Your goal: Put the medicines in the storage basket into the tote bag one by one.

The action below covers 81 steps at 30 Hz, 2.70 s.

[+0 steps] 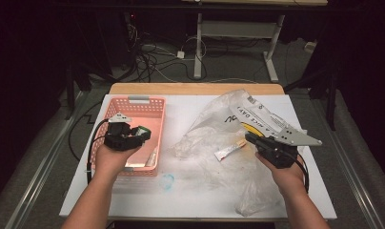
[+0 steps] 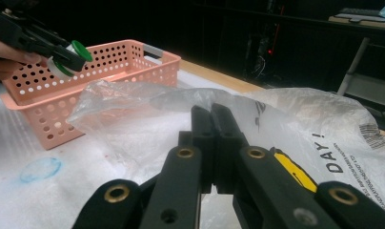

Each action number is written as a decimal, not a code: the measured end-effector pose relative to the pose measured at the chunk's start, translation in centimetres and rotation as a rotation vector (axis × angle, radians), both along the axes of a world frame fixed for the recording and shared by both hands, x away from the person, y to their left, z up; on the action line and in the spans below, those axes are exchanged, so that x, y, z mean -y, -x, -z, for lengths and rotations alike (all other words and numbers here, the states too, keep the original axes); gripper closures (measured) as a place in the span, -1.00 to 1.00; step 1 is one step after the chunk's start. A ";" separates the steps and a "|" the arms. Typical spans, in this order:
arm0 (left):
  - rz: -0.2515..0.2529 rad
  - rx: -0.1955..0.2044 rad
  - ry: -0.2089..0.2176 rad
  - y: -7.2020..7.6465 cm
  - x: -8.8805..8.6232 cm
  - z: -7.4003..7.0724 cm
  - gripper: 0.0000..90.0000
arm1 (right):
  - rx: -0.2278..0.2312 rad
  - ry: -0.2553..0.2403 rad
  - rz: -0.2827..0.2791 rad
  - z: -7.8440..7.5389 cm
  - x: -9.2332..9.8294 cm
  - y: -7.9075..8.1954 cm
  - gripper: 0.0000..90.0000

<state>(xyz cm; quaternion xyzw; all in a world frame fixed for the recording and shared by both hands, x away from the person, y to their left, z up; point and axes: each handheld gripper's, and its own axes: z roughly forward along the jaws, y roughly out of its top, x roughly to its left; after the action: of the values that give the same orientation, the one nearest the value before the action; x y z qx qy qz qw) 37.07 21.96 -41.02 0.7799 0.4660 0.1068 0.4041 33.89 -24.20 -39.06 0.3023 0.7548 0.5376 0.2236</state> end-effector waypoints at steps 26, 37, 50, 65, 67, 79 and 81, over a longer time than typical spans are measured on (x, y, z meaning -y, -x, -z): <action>0.014 0.134 0.115 5.6 0.4 0.4 0.20 | -0.002 0.001 0.005 0.1 0.1 -0.1 1.00; 0.092 0.143 0.139 6.6 2.4 -0.1 0.20 | 0.006 0.004 -0.001 -0.1 0.0 0.0 1.00; 0.182 0.160 0.147 7.0 5.9 0.0 0.20 | 0.011 0.003 -0.005 -0.3 -0.2 0.1 1.00; 0.274 0.181 0.161 7.7 9.2 -0.3 0.20 | 0.018 0.007 -0.005 -0.5 -0.3 0.2 1.00; 0.286 0.178 0.156 7.6 9.8 -0.2 0.20 | 0.019 0.005 -0.005 -0.5 -0.3 0.1 1.00; 0.357 0.159 0.125 6.8 14.1 0.0 0.20 | 0.017 -0.004 -0.003 -0.5 -0.1 0.1 1.00; 0.369 0.155 0.117 6.6 14.9 0.1 0.20 | 0.016 -0.006 -0.002 -0.5 -0.1 0.1 1.00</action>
<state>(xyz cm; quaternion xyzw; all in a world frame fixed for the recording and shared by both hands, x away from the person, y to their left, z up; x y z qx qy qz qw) 30.44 7.05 -41.13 0.8166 0.2880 0.0636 0.4961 33.80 -24.10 -38.53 0.2978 0.7516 0.5425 0.2282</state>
